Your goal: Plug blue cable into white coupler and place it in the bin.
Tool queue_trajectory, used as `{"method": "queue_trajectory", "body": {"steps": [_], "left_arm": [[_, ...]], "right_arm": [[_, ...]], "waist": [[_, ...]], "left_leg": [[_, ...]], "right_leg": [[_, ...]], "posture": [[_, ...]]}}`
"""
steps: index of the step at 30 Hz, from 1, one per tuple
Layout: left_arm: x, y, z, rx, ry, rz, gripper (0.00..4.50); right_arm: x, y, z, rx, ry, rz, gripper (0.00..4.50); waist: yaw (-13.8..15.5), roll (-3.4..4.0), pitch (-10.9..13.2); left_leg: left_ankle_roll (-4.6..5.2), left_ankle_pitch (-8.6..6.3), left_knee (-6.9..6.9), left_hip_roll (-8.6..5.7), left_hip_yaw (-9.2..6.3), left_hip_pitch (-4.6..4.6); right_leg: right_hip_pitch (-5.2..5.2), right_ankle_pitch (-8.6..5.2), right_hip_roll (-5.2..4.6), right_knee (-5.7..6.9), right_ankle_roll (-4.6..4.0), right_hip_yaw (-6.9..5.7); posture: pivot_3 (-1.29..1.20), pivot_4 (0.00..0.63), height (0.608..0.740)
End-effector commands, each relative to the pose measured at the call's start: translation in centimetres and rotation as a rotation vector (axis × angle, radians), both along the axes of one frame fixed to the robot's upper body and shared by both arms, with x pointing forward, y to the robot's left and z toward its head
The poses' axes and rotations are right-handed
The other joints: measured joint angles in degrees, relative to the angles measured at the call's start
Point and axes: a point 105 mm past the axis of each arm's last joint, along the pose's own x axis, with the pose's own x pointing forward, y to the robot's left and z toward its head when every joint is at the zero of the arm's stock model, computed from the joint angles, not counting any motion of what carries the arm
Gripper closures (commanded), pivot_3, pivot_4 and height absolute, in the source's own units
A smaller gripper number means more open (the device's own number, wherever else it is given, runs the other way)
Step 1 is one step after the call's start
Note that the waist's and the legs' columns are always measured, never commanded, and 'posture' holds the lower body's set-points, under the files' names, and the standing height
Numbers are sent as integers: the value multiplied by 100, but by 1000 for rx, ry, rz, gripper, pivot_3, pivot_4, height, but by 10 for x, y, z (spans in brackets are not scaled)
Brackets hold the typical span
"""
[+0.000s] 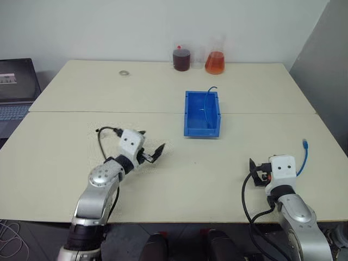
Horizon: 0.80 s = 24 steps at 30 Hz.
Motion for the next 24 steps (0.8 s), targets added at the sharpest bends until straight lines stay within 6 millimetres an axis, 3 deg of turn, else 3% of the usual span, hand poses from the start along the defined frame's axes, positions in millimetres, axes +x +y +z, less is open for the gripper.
{"method": "queue_trajectory", "body": {"steps": [1, 5, 9, 16, 24], "left_arm": [[-2, -22, 19, 8, -49, -188, 0], [-10, -54, 28, 9, -51, -434, 0], [-18, -79, 25, 64, -69, -611, 0], [-1, -108, 35, 63, -140, -664, 0], [0, -117, 35, 56, -160, -697, 0]], "right_arm": [[-3, -5, 22, -32, -83, -32, 464], [-6, -14, 30, -66, -108, -61, 464], [-7, -36, 37, -108, -114, -119, 464], [4, -77, 40, -95, -63, -193, 464], [28, -123, 23, 31, 59, -279, 464]], "waist": [[-1, 1, 0], [-4, 1, 0], [-4, 1, 0], [-17, 1, 0], [-11, 2, 0]], "left_leg": [[0, 0, 0, 0, -1, 0], [0, 0, 0, -1, 0, 0], [0, 0, 1, -3, 2, -1], [3, 0, 3, -5, 3, 0], [4, 0, 2, -5, 4, -1]], "right_leg": [[0, 0, 0, 0, 0, -1], [0, 0, 1, 1, 0, 0], [1, 0, 1, -1, 1, 2], [2, 0, 4, 2, 1, 5], [1, 16, 7, 2, -28, 6]], "posture": [[0, 150, 740], [0, 150, 740], [0, 150, 740], [0, 150, 740], [0, 150, 740]]}}
